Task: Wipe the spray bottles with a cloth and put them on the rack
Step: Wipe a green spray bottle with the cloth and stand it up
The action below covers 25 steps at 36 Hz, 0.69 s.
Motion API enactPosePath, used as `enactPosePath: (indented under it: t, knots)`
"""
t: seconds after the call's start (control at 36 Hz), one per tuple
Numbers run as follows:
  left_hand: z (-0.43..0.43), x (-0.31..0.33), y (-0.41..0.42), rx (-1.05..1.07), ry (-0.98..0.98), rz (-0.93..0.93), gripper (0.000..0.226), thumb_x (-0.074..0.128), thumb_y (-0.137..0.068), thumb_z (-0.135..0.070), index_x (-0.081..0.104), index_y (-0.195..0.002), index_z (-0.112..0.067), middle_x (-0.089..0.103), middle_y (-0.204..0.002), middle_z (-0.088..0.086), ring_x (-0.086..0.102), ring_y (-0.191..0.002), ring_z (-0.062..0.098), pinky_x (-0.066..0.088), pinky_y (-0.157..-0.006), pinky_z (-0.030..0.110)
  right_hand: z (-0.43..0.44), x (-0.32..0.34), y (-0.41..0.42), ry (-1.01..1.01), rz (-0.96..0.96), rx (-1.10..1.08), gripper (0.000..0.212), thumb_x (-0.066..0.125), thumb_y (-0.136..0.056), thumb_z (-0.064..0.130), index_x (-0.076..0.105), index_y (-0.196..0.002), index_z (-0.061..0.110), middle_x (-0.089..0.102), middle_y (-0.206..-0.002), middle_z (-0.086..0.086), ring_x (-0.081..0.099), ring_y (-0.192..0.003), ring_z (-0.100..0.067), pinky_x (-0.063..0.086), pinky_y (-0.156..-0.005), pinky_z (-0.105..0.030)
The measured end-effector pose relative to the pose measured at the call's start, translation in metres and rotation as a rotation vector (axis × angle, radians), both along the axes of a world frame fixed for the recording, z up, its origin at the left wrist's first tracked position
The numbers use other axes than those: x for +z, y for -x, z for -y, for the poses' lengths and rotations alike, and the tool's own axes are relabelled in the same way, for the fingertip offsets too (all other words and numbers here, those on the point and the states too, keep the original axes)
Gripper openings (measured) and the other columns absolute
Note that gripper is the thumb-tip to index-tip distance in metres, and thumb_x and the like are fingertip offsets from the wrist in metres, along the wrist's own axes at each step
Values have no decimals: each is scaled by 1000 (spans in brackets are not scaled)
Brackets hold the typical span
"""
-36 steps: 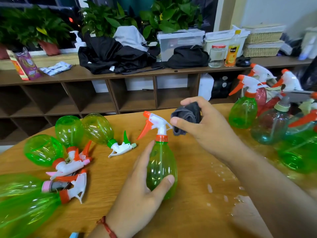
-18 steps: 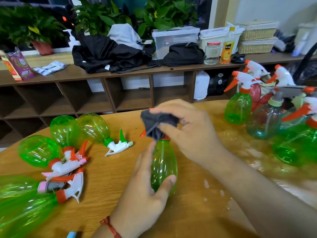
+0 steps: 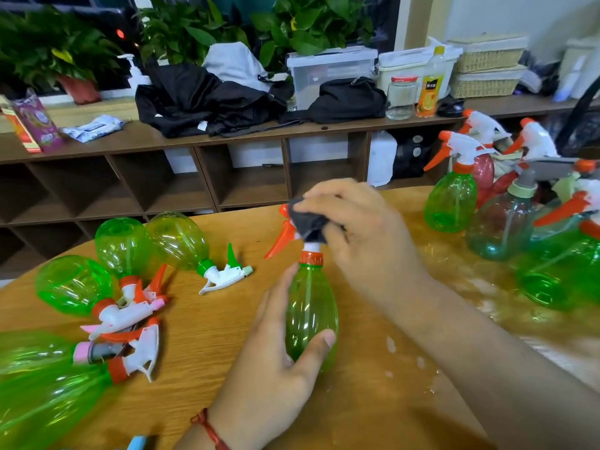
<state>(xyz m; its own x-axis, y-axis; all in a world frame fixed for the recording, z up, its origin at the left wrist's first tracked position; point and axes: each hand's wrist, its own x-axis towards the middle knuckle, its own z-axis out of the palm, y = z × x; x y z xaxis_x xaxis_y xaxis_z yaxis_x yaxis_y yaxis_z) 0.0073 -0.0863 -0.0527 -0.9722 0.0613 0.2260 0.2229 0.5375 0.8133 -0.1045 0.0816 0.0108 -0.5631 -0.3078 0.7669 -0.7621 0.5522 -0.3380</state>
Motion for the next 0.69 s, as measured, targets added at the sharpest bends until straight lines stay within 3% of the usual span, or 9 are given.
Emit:
enactPosePath:
  t: [0.11,0.19,0.25,0.33,0.39,0.42,0.53,0.64,0.69]
  knots:
    - [-3,0,-3,-31,-28,23,89,76,-96,-36,17,-158,-61,19,-142,-63,23,-135,-33,30,-96,-8,-14,1,5,93,65,-19,47,65,-85,-13,78,-117,19,68,-120,4,63,-114,-21,54,-96,-41]
    - [-4,0,-1,-28,1,17,89,74,-95,-44,14,-158,-60,12,-142,-64,15,-135,-37,20,-99,-10,-7,4,-5,37,-20,68,45,65,-86,-14,79,-118,15,68,-124,-1,61,-116,-24,51,-99,-36]
    - [-1,-2,1,-7,1,3,88,74,-93,-48,16,-159,-57,14,-153,-55,13,-140,-33,14,-104,-8,-1,1,-9,-59,-81,137,41,59,-87,-11,80,-115,12,68,-125,-5,58,-116,-28,48,-102,-35]
    - [4,-1,3,31,-77,21,87,71,-87,-57,19,-157,-60,23,-161,-43,20,-146,-24,22,-119,7,3,-9,-8,-196,-10,150,39,57,-86,-3,79,-112,16,66,-123,1,55,-115,-23,50,-99,-37]
    - [7,1,4,32,-122,54,86,72,-87,-56,22,-157,-62,30,-160,-41,29,-147,-18,29,-123,20,1,-9,-8,-154,83,149,39,62,-83,-4,79,-110,20,68,-118,6,57,-110,-17,51,-96,-38]
    - [8,2,4,25,-133,65,86,73,-88,-54,23,-157,-63,33,-159,-41,33,-146,-16,32,-121,20,-1,-7,-7,-95,115,151,40,64,-82,-4,79,-109,20,69,-115,6,60,-108,-16,52,-95,-38]
    - [7,3,1,-14,-95,54,85,75,-90,-50,21,-155,-66,26,-152,-54,27,-138,-30,27,-101,-6,-8,6,-6,64,91,149,38,67,-86,-6,77,-115,16,69,-118,2,65,-111,-19,55,-91,-36]
    - [8,5,2,-5,-142,63,86,75,-88,-50,25,-157,-62,36,-154,-47,37,-141,-20,36,-111,8,-8,3,-3,-92,155,188,39,66,-84,-5,79,-110,22,70,-114,9,63,-106,-15,53,-92,-33]
    - [10,6,1,-6,-159,62,85,75,-87,-50,27,-157,-60,37,-149,-51,37,-138,-23,36,-106,2,-14,5,0,-81,248,207,37,66,-82,-4,80,-103,24,71,-105,13,66,-99,-8,54,-86,-27]
